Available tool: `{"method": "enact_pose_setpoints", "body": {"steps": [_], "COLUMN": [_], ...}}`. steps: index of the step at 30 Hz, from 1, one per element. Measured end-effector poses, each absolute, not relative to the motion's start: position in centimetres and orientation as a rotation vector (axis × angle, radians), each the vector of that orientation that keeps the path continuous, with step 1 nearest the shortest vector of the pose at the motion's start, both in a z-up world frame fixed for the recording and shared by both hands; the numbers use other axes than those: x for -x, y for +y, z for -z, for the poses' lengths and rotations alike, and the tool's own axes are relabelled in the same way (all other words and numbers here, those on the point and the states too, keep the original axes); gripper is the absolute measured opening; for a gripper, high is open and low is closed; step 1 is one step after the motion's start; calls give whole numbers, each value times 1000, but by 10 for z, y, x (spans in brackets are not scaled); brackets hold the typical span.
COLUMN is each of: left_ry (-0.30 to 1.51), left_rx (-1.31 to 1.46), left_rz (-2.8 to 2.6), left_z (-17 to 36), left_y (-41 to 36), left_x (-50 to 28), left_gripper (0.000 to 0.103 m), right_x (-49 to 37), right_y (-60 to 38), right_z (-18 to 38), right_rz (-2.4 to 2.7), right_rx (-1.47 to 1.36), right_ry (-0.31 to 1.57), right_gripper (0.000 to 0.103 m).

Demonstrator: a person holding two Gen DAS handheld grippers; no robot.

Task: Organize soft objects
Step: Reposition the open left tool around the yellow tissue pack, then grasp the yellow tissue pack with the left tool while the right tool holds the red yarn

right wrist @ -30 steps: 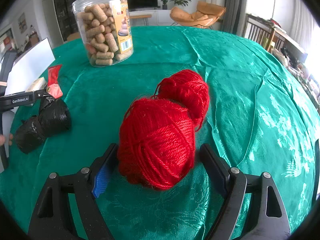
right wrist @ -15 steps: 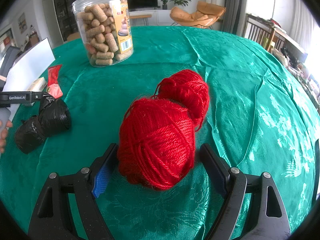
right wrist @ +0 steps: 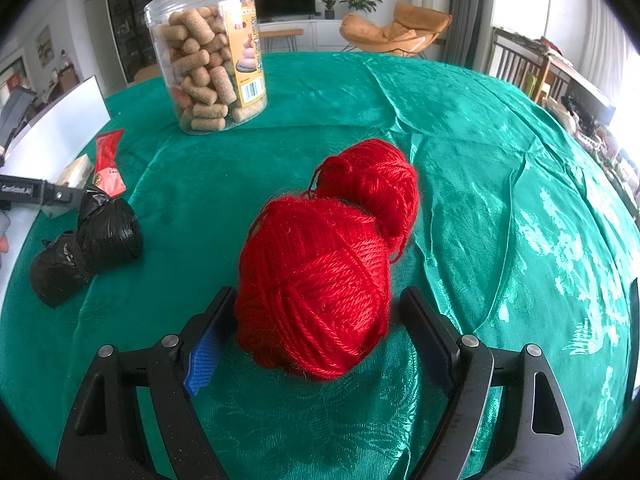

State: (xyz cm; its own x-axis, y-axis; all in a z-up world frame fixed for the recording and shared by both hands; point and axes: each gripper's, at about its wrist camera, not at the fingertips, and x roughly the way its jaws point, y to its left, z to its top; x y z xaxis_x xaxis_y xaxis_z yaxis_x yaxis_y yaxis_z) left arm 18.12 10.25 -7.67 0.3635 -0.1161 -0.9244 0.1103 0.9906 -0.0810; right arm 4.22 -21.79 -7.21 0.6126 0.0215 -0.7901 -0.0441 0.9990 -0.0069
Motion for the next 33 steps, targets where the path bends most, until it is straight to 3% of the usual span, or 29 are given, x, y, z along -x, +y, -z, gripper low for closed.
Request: {"method": "enact_pose_setpoints", "body": {"steps": [2, 3, 4, 5, 6, 16, 20, 22, 24, 33], "left_ry": [1166, 1153, 1132, 1112, 1093, 1069, 1038, 1014, 1015, 965], "left_rx": [3, -1, -19, -49, -41, -43, -83, -83, -68, -40], "left_rz": [131, 126, 111, 93, 115, 150, 154, 147, 86, 85], "left_z": [77, 77, 76, 74, 71, 69, 70, 73, 79, 87], "left_y": [102, 102, 101, 99, 99, 80, 72, 73, 83, 89], "left_x": [-186, -187, -187, -186, -184, -105, -81, -76, -79, -80], "left_gripper": [98, 92, 84, 62, 54, 54, 56, 66, 99, 103], "right_x": [-42, -42, -42, -42, -42, -42, -42, -42, -42, -42], "right_y": [-218, -218, -218, -218, -218, -218, -218, -218, -218, -218], "right_z": [72, 72, 72, 72, 72, 72, 72, 72, 72, 72], "right_rz": [-38, -38, -38, -38, -38, -38, -38, -38, -38, -37], "right_rx": [27, 26, 26, 26, 26, 26, 26, 26, 26, 26], "right_ry": [911, 911, 911, 911, 911, 911, 911, 911, 911, 911], "right_gripper": [84, 84, 84, 84, 84, 84, 84, 84, 84, 84]}}
